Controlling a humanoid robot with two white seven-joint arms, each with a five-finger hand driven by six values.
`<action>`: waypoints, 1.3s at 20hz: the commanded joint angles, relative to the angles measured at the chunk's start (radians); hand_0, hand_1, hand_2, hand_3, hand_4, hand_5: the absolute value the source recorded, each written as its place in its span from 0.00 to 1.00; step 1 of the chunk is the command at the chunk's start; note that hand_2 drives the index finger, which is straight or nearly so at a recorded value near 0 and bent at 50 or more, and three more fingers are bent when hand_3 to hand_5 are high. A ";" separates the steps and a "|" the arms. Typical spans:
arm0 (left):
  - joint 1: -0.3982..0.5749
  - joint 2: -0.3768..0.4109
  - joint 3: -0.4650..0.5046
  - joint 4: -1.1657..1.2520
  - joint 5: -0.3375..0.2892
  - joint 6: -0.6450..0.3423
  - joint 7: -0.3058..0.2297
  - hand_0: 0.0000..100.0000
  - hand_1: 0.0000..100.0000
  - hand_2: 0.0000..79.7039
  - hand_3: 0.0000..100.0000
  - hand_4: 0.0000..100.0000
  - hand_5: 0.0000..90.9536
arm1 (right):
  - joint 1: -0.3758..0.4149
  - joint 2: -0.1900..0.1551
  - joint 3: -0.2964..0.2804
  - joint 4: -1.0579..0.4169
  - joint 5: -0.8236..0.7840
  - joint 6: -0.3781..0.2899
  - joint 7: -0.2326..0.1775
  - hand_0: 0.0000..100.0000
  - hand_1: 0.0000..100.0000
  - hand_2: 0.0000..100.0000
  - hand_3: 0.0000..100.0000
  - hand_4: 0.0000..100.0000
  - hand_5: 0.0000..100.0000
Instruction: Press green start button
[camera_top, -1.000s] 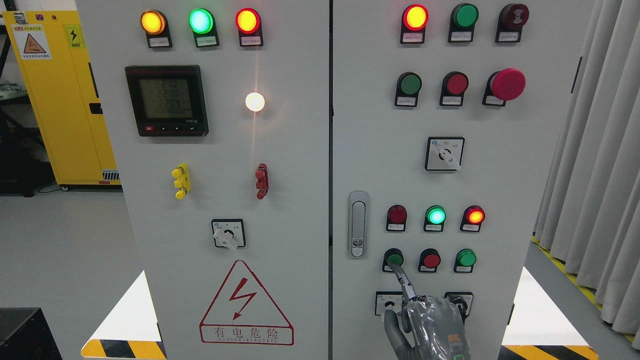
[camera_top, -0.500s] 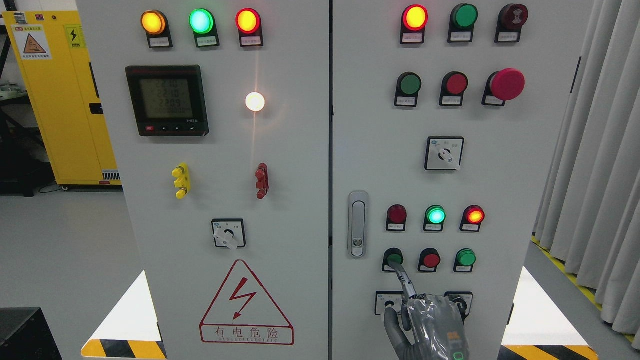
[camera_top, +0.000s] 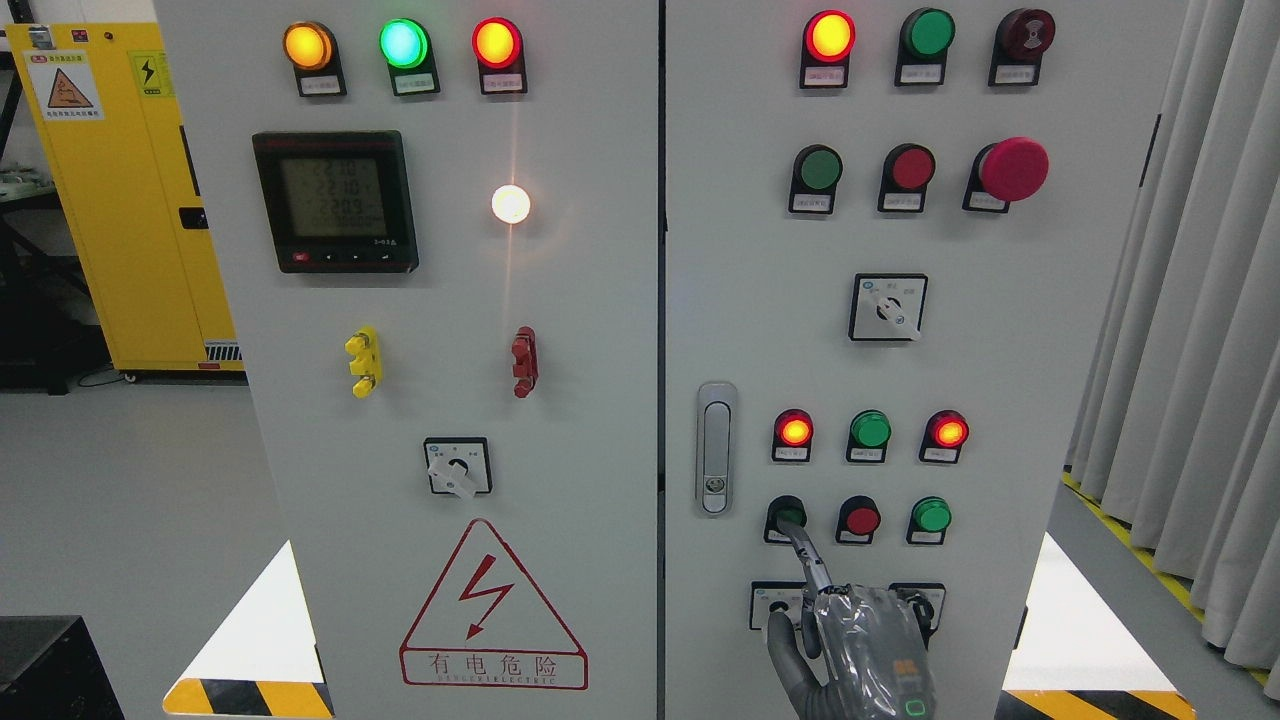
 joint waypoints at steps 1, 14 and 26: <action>-0.001 0.000 0.001 0.000 -0.001 0.000 -0.001 0.12 0.56 0.00 0.00 0.00 0.00 | 0.001 0.000 -0.003 0.011 -0.008 0.002 0.003 0.71 0.93 0.00 0.99 1.00 1.00; 0.000 0.000 0.001 0.000 -0.001 0.000 -0.001 0.12 0.56 0.00 0.00 0.00 0.00 | 0.057 -0.002 -0.003 -0.125 -0.008 -0.012 -0.012 0.74 0.93 0.00 0.98 1.00 1.00; 0.000 0.000 -0.001 0.000 0.000 0.000 -0.001 0.12 0.56 0.00 0.00 0.00 0.00 | 0.154 -0.008 0.076 -0.197 -0.483 -0.086 -0.014 0.78 0.86 0.03 0.37 0.52 0.64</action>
